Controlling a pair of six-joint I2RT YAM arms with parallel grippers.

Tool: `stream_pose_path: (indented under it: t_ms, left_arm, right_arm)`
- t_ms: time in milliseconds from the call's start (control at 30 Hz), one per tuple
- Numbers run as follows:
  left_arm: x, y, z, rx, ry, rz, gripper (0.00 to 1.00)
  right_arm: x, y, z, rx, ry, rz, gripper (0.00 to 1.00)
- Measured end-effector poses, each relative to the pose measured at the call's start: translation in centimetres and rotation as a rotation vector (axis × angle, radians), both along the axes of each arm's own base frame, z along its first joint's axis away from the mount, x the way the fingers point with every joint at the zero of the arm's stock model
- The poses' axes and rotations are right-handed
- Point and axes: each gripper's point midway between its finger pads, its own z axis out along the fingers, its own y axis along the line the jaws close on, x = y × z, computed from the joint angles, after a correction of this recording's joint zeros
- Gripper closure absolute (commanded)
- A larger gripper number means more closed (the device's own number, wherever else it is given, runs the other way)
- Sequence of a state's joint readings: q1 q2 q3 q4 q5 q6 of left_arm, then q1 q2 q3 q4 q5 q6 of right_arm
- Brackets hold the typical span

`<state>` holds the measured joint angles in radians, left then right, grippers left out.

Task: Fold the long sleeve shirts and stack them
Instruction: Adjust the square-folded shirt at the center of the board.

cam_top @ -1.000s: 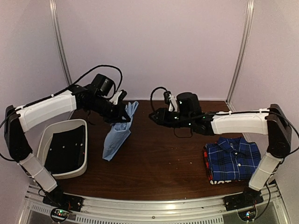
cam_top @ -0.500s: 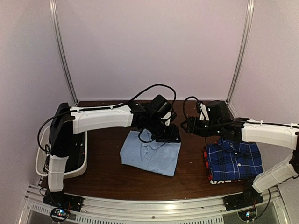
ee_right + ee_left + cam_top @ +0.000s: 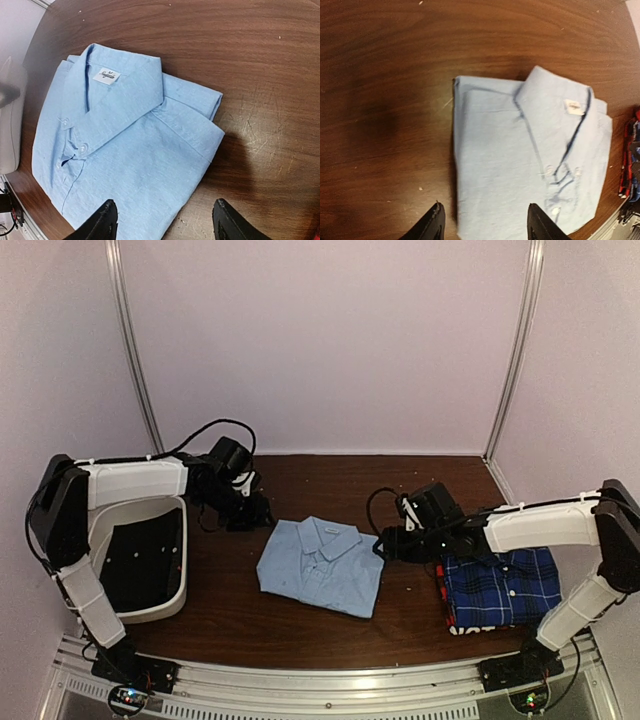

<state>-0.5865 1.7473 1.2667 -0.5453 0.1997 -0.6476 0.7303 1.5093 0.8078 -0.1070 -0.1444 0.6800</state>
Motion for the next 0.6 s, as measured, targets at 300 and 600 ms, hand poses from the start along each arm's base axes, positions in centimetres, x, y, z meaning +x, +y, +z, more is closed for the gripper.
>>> stream_pose_path:
  t_ms: [300,600]
  left_arm:
    - [0.1,1.5,-4.0,-0.006,0.054,-0.095,0.39]
    - [0.1,1.1,-6.8,0.003,0.086,-0.139,0.4]
  right_arm:
    - [0.1,0.3,-4.3,-0.024,0.068,-0.016,0.34]
    - [1.1,1.3,-5.3,0.006,0.06,-0.023,0.38]
